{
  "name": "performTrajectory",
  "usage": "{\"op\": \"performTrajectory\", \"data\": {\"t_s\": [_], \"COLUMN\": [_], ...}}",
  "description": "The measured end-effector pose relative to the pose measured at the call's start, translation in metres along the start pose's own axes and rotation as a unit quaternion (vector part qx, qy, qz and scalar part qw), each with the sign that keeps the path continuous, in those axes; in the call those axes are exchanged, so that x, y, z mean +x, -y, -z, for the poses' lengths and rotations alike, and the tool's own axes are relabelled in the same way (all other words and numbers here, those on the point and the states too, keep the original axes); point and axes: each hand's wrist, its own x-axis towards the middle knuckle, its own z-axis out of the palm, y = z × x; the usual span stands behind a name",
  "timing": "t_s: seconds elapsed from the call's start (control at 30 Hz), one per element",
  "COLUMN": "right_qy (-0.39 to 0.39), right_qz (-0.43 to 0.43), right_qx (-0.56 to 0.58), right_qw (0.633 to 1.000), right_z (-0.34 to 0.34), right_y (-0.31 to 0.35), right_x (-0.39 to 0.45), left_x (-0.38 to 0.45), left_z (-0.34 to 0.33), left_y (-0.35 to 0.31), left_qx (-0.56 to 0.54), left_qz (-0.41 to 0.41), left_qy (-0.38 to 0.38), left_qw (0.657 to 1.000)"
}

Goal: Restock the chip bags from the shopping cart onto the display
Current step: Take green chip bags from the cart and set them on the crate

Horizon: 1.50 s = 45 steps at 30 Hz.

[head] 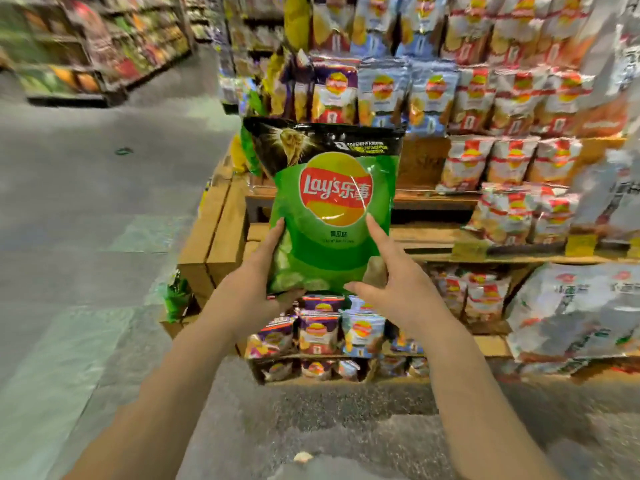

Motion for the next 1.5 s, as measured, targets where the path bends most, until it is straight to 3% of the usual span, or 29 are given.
{"op": "performTrajectory", "data": {"t_s": [0.47, 0.73, 1.17, 1.5], "right_qy": [0.138, 0.205, 0.141, 0.109], "right_qz": [0.105, 0.164, 0.133, 0.080], "right_qx": [-0.002, -0.020, -0.026, -0.011], "right_qw": [0.985, 0.965, 0.981, 0.991], "right_z": [-0.091, -0.195, -0.373, -0.432], "right_y": [0.054, 0.132, 0.266, 0.307], "right_x": [0.169, 0.239, 0.351, 0.434], "left_x": [0.052, 0.036, 0.087, 0.166], "left_z": [0.072, 0.147, 0.323, 0.376], "left_y": [0.110, 0.209, 0.410, 0.510], "left_qx": [0.023, 0.025, 0.080, 0.084], "left_qz": [0.164, 0.239, 0.183, 0.119], "left_qy": [-0.087, -0.143, -0.086, -0.037], "left_qw": [0.982, 0.960, 0.976, 0.989]}}
